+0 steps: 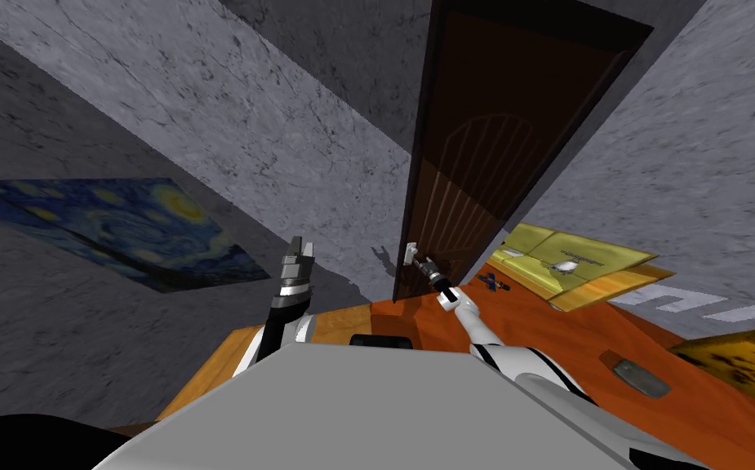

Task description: Pull the door open

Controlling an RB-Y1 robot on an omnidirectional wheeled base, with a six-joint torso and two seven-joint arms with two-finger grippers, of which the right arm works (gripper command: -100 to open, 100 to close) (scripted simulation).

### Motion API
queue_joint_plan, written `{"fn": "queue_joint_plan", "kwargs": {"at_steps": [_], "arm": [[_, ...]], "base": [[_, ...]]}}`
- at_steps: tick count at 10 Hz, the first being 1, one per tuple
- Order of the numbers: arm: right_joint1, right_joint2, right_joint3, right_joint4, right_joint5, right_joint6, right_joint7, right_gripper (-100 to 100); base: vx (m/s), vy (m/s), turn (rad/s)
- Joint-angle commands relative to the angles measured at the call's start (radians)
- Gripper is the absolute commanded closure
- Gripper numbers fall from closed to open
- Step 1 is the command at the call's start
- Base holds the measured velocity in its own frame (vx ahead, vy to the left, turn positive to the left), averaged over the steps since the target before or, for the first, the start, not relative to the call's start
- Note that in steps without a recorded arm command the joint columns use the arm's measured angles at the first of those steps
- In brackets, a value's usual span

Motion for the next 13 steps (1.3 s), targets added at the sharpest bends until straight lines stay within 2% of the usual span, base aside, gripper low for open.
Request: {"fn": "queue_joint_plan", "kwargs": {"at_steps": [1, 4, 5, 6, 11, 13], "arm": [[-0.002, 0.011, -0.032, 0.001, -0.01, 0.024, 0.029, -100], [-0.014, 0.031, -0.086, 0.017, -0.027, 0.055, 0.078, -100], [-0.017, 0.029, -0.078, 0.028, -0.025, 0.04, 0.073, -100], [-0.017, 0.029, -0.078, 0.028, -0.025, 0.04, 0.073, 100], [-0.017, 0.029, -0.078, 0.028, -0.025, 0.04, 0.073, 100], [-0.014, 0.03, -0.075, 0.031, -0.041, 0.044, 0.031, 100]], "base": [[0.191, -0.017, 0.261], [0.197, -0.047, 0.213], [0.096, -0.016, 0.038], [-0.012, 0.001, -0.026], [-0.018, 0.003, -0.002], [-0.019, -0.031, 0.05]]}}
